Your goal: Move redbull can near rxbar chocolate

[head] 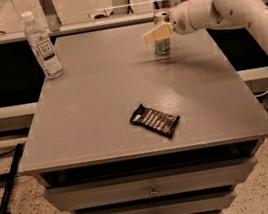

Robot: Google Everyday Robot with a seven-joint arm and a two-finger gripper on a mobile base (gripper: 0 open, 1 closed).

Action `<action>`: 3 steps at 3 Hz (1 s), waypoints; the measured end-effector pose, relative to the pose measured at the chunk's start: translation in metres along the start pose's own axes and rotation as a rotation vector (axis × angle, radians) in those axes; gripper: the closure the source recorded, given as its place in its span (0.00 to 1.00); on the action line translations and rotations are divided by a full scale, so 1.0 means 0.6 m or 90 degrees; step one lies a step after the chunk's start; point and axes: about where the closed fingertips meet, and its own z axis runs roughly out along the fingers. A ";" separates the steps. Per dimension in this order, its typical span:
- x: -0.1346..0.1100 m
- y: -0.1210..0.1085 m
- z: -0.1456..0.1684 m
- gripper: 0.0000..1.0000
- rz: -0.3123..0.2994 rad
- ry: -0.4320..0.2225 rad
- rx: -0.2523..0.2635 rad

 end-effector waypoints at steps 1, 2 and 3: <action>-0.002 -0.003 0.008 0.41 0.020 -0.020 -0.006; -0.019 0.012 -0.006 0.62 0.021 -0.041 -0.020; -0.047 0.048 -0.043 0.88 0.016 -0.064 -0.044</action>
Offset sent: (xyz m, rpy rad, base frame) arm -0.0233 0.0057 0.0325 0.1154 -0.0375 0.0495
